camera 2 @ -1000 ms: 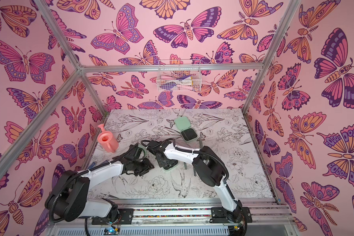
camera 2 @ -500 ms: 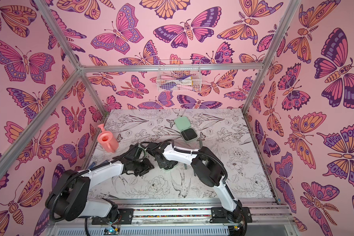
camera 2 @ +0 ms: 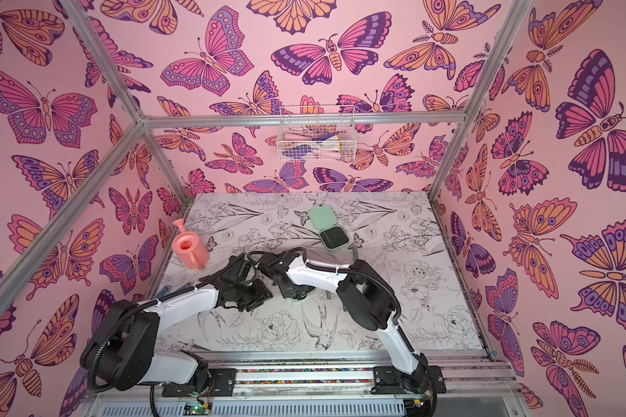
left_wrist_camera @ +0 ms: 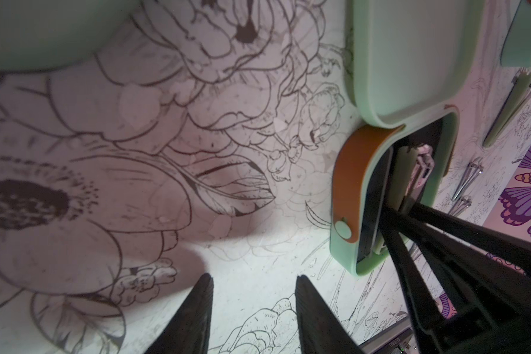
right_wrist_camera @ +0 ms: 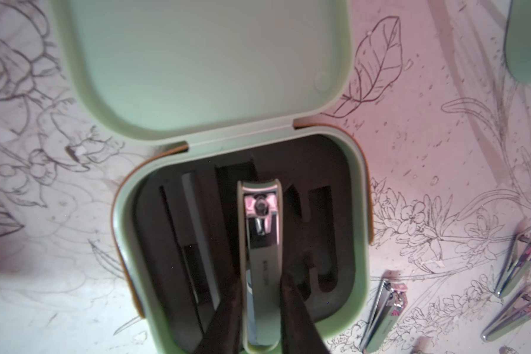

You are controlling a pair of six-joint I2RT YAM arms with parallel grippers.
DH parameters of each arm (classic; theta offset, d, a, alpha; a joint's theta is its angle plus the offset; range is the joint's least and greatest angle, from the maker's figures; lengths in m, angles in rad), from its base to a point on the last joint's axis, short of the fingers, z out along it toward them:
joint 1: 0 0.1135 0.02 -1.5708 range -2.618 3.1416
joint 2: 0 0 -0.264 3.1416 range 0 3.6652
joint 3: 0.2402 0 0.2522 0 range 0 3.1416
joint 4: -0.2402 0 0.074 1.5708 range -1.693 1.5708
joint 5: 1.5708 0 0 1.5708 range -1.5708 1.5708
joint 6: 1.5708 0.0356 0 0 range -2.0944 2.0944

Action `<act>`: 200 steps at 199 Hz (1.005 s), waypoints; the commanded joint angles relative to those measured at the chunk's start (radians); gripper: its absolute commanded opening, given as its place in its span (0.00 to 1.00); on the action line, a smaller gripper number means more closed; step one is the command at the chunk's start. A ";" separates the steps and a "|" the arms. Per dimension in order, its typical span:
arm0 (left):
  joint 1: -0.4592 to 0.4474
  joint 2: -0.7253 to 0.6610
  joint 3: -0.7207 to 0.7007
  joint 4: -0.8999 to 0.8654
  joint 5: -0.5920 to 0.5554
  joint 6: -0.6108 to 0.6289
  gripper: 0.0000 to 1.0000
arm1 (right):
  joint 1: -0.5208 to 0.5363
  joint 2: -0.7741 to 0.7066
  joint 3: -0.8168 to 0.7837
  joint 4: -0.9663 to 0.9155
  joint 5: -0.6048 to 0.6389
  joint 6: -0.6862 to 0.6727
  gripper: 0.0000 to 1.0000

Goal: Organize nail clipper sets
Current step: Adjust the nail clipper in the storage box.

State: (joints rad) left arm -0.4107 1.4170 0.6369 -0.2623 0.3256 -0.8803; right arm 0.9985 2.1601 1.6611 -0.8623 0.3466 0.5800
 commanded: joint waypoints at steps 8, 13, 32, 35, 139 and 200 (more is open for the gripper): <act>0.007 0.003 -0.013 -0.009 0.012 0.007 0.46 | 0.011 0.035 0.026 -0.047 0.029 0.024 0.09; 0.006 0.003 -0.013 -0.008 0.013 0.007 0.46 | 0.011 0.036 0.028 -0.048 0.029 0.023 0.09; 0.007 0.002 -0.014 -0.009 0.012 0.006 0.46 | 0.011 0.037 0.035 -0.054 0.030 0.016 0.09; 0.007 0.003 -0.013 -0.009 0.013 0.006 0.46 | 0.011 0.038 0.036 -0.056 0.031 0.014 0.09; 0.007 0.004 -0.010 -0.009 0.013 0.007 0.46 | 0.009 0.049 0.111 -0.103 0.021 -0.053 0.30; 0.007 0.009 -0.007 -0.009 0.012 0.007 0.47 | -0.048 0.005 0.073 -0.063 -0.140 -0.118 0.35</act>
State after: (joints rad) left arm -0.4053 1.4170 0.6353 -0.2623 0.3260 -0.8803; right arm 0.9863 2.1921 1.7542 -0.9401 0.3027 0.4973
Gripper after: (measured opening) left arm 0.466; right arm 0.346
